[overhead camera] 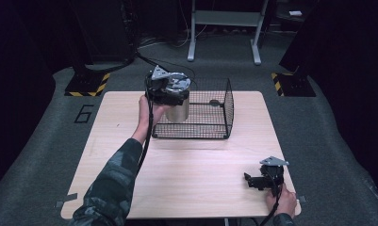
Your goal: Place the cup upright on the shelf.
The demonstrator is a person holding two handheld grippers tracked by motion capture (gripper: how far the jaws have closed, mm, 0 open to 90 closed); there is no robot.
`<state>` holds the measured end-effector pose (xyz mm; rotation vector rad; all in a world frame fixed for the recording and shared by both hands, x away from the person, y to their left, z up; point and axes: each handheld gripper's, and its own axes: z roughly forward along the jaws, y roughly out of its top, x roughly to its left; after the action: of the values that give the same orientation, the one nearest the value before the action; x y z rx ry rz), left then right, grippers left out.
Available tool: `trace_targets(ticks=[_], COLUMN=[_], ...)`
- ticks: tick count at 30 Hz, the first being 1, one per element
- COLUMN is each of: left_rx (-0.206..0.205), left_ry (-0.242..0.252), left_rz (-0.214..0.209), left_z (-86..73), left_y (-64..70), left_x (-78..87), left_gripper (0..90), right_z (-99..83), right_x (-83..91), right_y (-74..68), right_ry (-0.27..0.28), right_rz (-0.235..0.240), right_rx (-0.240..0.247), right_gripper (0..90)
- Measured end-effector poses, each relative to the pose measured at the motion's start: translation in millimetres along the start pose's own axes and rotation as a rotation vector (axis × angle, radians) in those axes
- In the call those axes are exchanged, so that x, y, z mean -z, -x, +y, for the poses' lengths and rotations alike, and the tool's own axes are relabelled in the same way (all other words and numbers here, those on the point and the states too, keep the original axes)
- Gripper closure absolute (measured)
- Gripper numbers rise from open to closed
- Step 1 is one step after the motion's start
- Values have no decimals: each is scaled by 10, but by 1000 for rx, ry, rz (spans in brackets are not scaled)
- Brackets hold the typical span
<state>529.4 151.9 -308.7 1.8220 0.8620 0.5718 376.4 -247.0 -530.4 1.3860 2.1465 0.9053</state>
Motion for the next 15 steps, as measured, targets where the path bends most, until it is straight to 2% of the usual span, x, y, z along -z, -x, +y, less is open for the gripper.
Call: trace_targets(ticks=[7,15], left_rx=[4,-4], left_ry=[9,4], left_rz=[18,32], left_z=[31,39], left_y=[-20,-42], left_x=[-101,-198], left_gripper=[37,37], right_z=[2,2], right_x=[-4,2], right_y=[-8,-1], right_ry=[4,-4], right_rz=[-4,4], right_rx=[-13,-6], right_gripper=[0,0])
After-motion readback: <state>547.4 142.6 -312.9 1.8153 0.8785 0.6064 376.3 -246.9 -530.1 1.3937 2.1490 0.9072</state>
